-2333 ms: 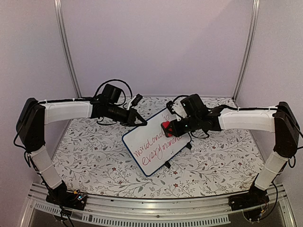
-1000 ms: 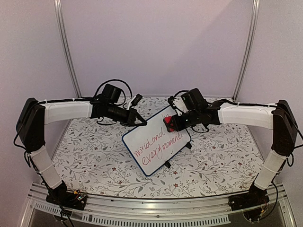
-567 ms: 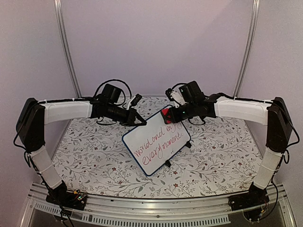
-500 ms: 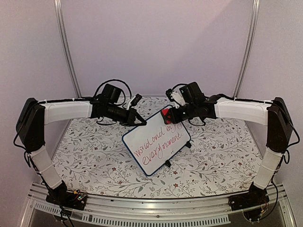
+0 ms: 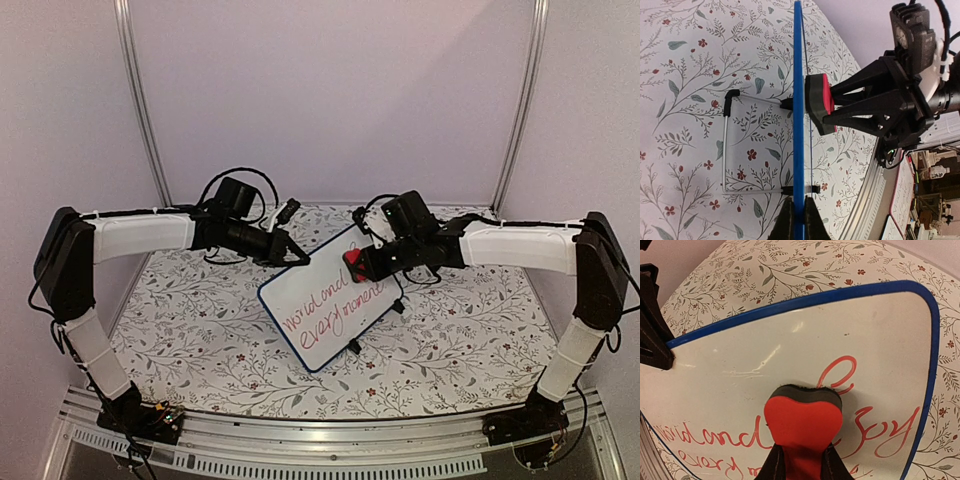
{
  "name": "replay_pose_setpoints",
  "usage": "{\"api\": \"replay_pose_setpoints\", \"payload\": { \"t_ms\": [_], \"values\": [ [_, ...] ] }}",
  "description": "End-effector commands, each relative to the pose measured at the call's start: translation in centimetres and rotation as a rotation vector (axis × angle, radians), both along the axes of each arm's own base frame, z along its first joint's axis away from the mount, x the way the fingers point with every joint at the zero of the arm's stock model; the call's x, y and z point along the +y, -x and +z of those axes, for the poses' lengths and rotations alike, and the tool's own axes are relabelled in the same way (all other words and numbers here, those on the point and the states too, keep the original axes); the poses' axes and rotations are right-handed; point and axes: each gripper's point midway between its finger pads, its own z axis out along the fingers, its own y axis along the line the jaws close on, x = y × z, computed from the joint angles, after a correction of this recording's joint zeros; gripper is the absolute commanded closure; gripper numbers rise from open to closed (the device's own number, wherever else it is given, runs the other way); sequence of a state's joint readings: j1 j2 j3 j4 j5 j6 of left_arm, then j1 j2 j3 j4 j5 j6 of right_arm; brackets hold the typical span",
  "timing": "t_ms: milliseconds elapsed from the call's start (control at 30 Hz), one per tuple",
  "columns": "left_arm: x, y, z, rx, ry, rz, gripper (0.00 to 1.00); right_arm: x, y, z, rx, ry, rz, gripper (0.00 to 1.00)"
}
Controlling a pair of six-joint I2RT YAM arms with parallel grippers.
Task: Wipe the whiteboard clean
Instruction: Erase the whiteboard at the center of the board.
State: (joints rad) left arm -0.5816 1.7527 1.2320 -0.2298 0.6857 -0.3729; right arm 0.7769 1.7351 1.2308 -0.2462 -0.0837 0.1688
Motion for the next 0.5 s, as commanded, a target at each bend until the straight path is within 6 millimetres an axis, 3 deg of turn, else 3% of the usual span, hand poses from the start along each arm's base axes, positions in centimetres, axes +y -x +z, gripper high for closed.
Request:
{"api": "replay_pose_setpoints", "payload": {
  "t_ms": [0, 267, 467],
  "values": [
    [-1.0, 1.2, 1.5, -0.037, 0.030, -0.068, 1.00, -0.7, 0.2, -0.2, 0.012, 0.029, -0.021, 0.91],
    [-1.0, 1.2, 1.6, -0.040, 0.030, -0.068, 1.00, -0.7, -3.5, 2.3, -0.020, -0.016, -0.072, 0.92],
    [-0.9, 1.2, 1.8, -0.045, 0.032, -0.068, 1.00, -1.0, -3.7, 1.0, 0.013, 0.005, -0.072, 0.92]
  ]
}}
